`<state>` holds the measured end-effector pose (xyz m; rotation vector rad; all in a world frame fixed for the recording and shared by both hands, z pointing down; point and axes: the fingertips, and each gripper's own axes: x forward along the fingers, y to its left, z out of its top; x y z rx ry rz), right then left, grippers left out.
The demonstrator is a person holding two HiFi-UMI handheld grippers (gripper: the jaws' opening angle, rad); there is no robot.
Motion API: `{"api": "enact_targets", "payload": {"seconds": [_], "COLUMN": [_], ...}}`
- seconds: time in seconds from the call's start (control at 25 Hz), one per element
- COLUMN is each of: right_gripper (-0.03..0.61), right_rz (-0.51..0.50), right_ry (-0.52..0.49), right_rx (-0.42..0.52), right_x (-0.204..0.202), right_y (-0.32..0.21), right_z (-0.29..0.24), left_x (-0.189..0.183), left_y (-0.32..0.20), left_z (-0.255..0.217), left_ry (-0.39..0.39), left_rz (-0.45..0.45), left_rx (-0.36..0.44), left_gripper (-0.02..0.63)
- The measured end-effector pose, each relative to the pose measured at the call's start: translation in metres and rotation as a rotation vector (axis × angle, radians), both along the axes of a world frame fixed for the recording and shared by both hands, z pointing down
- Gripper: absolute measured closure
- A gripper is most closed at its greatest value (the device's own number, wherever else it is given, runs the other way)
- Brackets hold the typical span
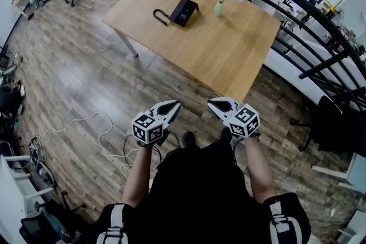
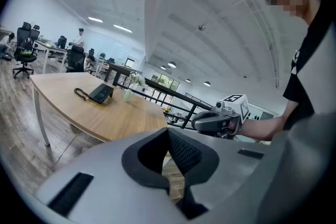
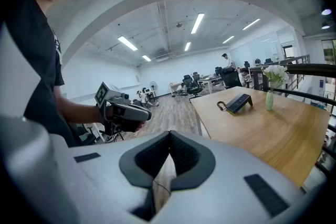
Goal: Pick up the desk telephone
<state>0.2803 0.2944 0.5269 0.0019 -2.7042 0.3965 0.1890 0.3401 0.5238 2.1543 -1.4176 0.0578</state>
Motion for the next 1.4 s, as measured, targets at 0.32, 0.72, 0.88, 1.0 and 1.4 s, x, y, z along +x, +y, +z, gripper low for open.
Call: {"api": "enact_targets", "payload": {"seconds": [0.32, 0.72, 0.88, 1.0, 1.4], "right_gripper": [0.555, 0.555, 0.555, 0.555, 0.555], "right_rz": [0.014, 0.106, 0.098, 0.093, 0.032], "right_ry": [-0.002, 0.001, 0.03, 0.037, 0.031], "right_rx": [0.0, -0.023, -0.029, -0.04, -0.033], "right_x": [-0.009, -0.014, -0.014, -0.018, -0.062], "right_y": [0.001, -0.014, -0.017, -0.022, -0.05], "right_z": [-0.001, 0.001, 0.009, 0.012, 0.01], "left_x": [-0.011, -0.027, -0.035, -0.042, -0.074], "left_y": [0.001, -0.003, -0.006, -0.009, -0.034], "left_z": [0.0, -0.002, 0.0, 0.002, -0.006], "left_ry": [-0.017, -0.007, 0.001, 0.003, -0.01], "left_rz": [0.012, 0.018, 0.004, -0.008, -0.055], "left_rx": [0.005, 0.016, 0.01, 0.005, 0.007], "left_gripper": [0.592, 0.592, 0.592, 0.592, 0.592]}}
